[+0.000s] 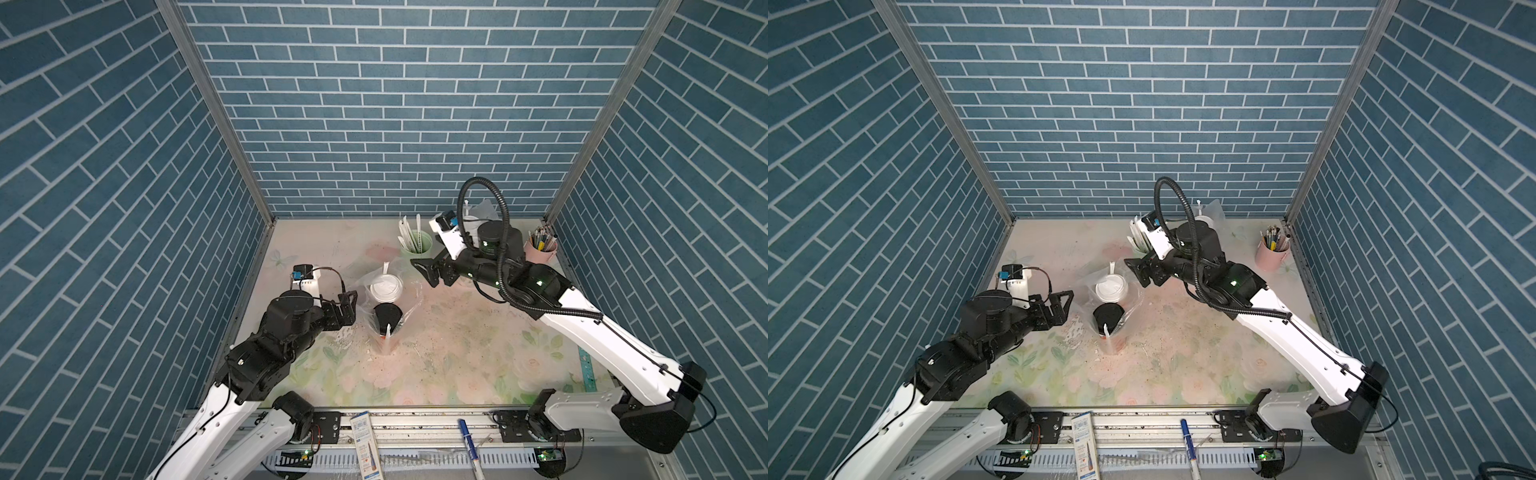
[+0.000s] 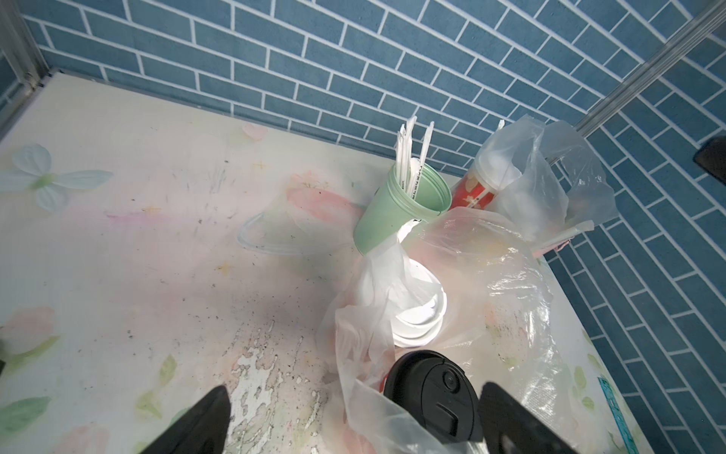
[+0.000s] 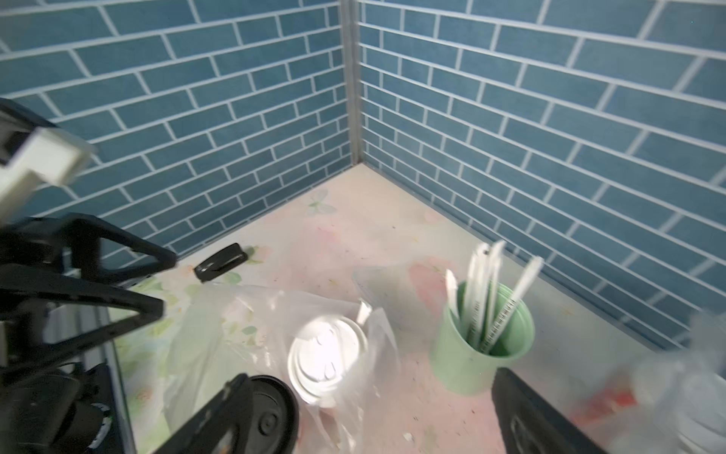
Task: Pack milk tea into plastic carrier bags
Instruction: Reset both arms
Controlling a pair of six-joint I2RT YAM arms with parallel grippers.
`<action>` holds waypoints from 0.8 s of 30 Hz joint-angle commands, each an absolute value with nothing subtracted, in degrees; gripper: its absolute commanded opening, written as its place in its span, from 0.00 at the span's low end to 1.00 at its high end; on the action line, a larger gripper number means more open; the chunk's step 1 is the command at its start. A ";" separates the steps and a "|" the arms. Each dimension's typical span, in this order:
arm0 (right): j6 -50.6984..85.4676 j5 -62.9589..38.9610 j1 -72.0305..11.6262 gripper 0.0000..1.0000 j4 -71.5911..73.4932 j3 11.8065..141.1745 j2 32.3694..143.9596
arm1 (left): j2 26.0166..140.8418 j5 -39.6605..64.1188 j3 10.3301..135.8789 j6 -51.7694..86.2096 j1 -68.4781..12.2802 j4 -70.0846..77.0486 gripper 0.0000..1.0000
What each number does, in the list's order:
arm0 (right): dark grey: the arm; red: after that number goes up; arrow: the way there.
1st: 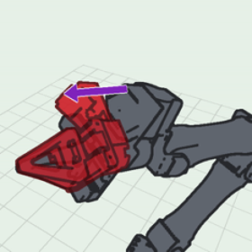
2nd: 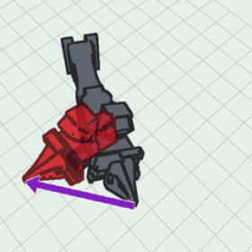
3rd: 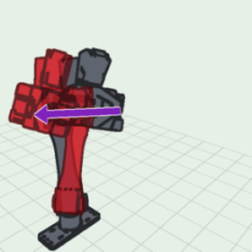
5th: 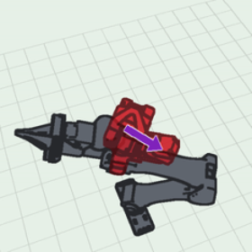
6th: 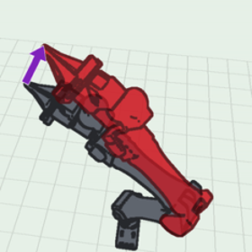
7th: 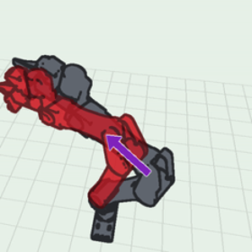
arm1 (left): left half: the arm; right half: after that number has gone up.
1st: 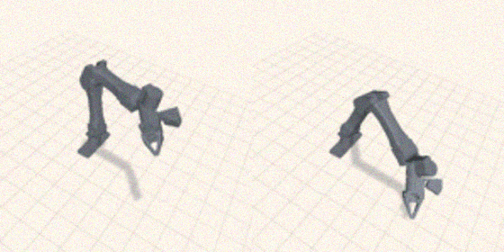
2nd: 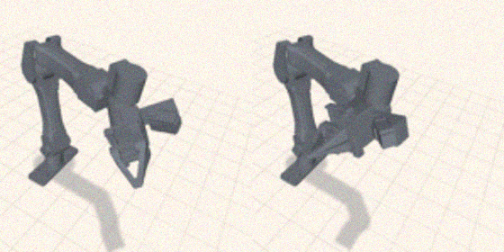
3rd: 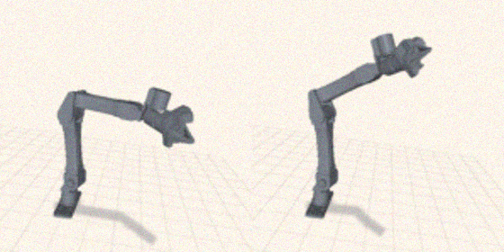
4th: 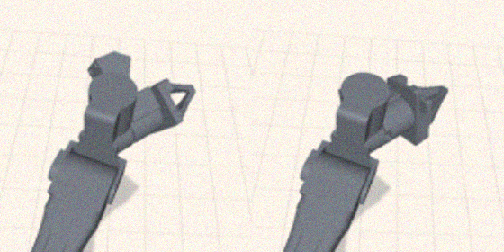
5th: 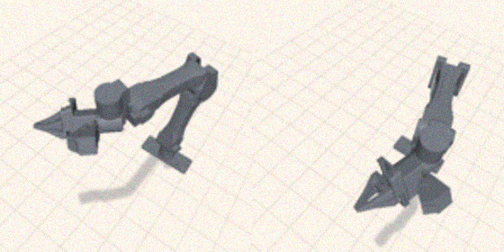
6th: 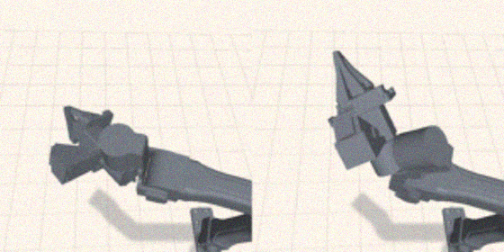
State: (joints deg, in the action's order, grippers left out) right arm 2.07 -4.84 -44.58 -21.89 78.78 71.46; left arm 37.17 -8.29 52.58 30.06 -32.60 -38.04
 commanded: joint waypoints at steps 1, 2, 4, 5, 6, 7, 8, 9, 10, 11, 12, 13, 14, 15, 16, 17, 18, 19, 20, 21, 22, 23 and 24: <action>7.58 0.42 -37.21 0.96 -26.25 74.71 65.91 | 38.30 -16.45 56.98 25.81 -32.35 -44.45 0.99; 8.90 0.80 -34.47 0.97 -26.88 72.93 64.23 | 39.98 -18.94 58.55 25.09 -32.27 -46.29 0.99; 10.69 3.21 -29.36 0.98 -28.33 70.00 61.70 | 43.16 -21.57 60.70 23.66 -31.38 -48.04 0.99; 11.63 4.09 -26.81 0.98 -29.42 68.41 60.56 | 44.71 -21.59 61.28 23.14 -30.15 -47.97 0.99; 12.58 3.82 -24.27 0.98 -30.11 67.12 59.73 | 45.87 -20.78 61.43 22.86 -28.50 -47.52 0.99; 13.62 3.39 -21.35 0.98 -30.48 65.51 58.82 | 46.99 -18.64 61.37 22.29 -26.05 -46.27 0.99; 14.64 2.84 -18.23 0.99 -30.50 63.72 58.08 | 48.09 -16.41 60.99 21.90 -23.17 -44.90 0.99; 15.20 1.86 -15.34 0.98 -30.42 62.17 57.68 | 48.86 -15.19 60.68 22.06 -20.70 -43.92 0.99; 15.95 0.54 -11.77 0.98 -30.24 60.55 57.69 | 49.77 -14.22 60.32 22.28 -17.95 -42.88 0.99; 16.82 -1.02 -8.04 0.98 -30.37 59.32 58.33 | 50.52 -13.37 59.85 22.35 -15.31 -41.83 0.99; 17.44 -2.80 -4.73 0.98 -30.22 58.35 59.28 | 51.11 -12.98 59.41 22.64 -13.10 -40.71 0.99; 18.47 -3.95 -1.10 0.98 -29.67 57.21 60.68 | 51.76 -12.68 58.80 22.81 -10.73 -39.49 0.99; 19.23 -4.21 1.31 0.98 -28.67 56.08 62.14 | 52.41 -12.50 58.23 22.98 -8.78 -38.51 0.99; 19.80 -3.93 3.83 0.98 -26.62 54.50 63.90 | 53.31 -12.59 57.49 23.11 -6.74 -37.47 0.99; 19.88 -2.69 5.45 0.98 -23.57 52.80 65.74 | 54.21 -12.76 56.47 23.14 -4.66 -36.09 0.99; 19.43 -0.74 6.30 0.98 -20.48 50.71 67.17 | 54.97 -13.29 55.38 23.28 -3.23 -34.68 0.99; 18.74 2.68 6.59 0.98 -16.46 48.54 68.77 | 55.84 -14.16 53.69 23.48 -1.68 -32.85 0.99; 17.90 5.63 6.74 0.98 -12.48 46.64 70.45 | 56.73 -15.21 51.78 23.44 -0.58 -30.45 0.99; 16.92 7.76 6.81 0.98 -9.31 45.29 71.69 | 57.41 -16.38 49.83 22.89 -0.21 -27.75 0.99; 16.31 9.93 6.78 0.98 -5.71 43.59 72.86 | 58.09 -18.37 47.48 21.97 -0.18 -24.13 0.99; 15.52 11.23 6.85 0.98 -1.51 41.76 73.97 | 58.57 -19.72 44.46 20.67 -0.18 -19.81 0.99; 14.55 11.79 6.86 0.98 2.59 39.96 74.69 | 58.93 -20.53 42.00 19.83 -0.18 -16.03 0.99; 13.42 12.21 6.86 0.98 7.68 37.78 75.33 | 59.20 -21.27 39.46 19.04 -0.18 -12.07 0.99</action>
